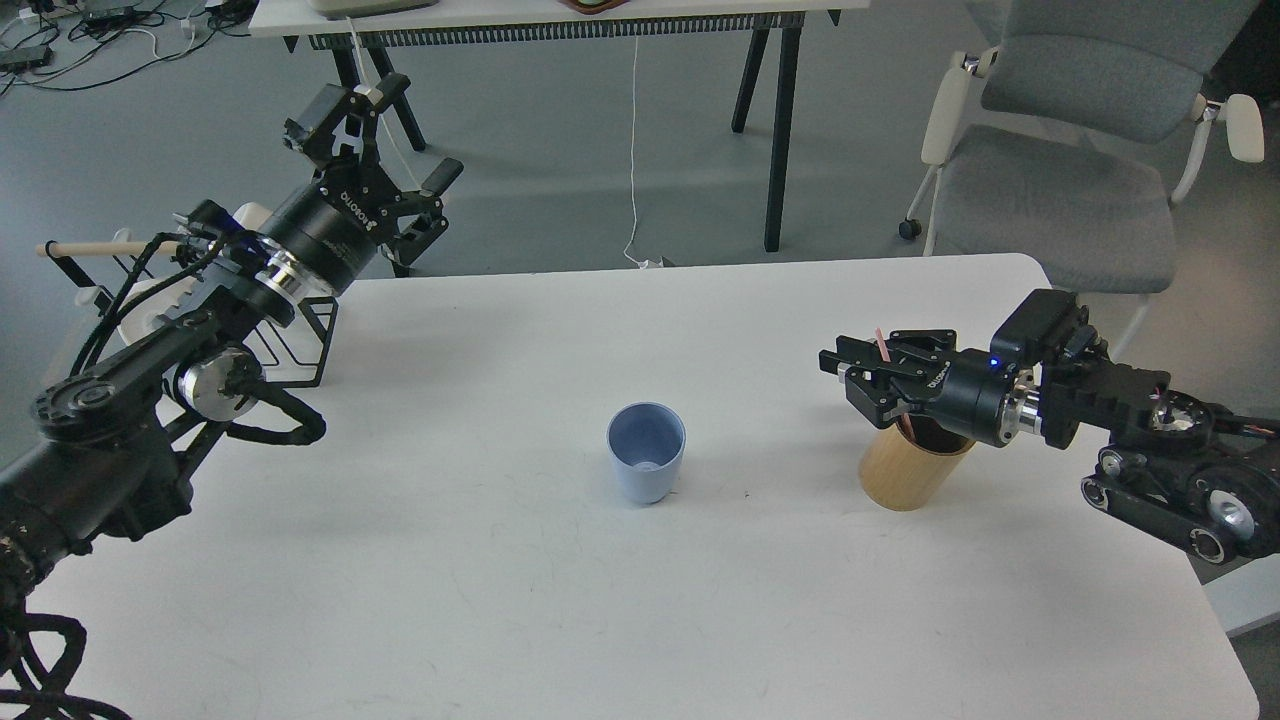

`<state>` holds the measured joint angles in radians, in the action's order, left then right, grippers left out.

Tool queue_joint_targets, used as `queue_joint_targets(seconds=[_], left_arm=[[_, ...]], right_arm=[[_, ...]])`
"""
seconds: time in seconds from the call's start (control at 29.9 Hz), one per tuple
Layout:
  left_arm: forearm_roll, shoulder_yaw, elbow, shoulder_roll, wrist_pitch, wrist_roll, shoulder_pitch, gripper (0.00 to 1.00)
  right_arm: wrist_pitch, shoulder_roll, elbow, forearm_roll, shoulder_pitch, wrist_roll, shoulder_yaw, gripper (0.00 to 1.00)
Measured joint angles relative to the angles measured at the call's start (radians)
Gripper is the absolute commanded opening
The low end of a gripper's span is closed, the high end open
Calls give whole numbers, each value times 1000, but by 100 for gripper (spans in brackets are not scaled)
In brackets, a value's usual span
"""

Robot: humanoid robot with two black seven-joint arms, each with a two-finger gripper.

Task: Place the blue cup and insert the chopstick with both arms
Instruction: 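Reach the right gripper to the pink straw in the tan cup, then grasp the pink straw and pull it up out of the tan cup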

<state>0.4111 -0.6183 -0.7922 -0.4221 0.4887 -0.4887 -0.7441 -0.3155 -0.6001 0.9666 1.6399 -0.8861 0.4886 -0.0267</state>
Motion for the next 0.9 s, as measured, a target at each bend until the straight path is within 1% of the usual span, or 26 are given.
queue_joint_targets(seconds=[0.2, 0.33, 0.67, 0.8, 0.9], left_arm=[[-1, 0, 4, 2, 0, 0, 0, 97], [-3, -1, 14, 4, 0, 0, 0, 97], [-5, -2, 24, 20, 0, 0, -3, 97], [-5, -2, 24, 35, 0, 0, -4, 97], [-5, -2, 24, 37, 0, 0, -4, 97]], right_arm=[[-3, -64, 62, 0, -8, 0, -3, 4], [-4, -126, 115, 0, -15, 0, -4, 1], [-4, -327, 281, -2, -40, 0, 2, 0], [-12, -405, 341, -5, -97, 0, 8, 0], [-22, -439, 378, -13, -132, 0, 11, 0]])
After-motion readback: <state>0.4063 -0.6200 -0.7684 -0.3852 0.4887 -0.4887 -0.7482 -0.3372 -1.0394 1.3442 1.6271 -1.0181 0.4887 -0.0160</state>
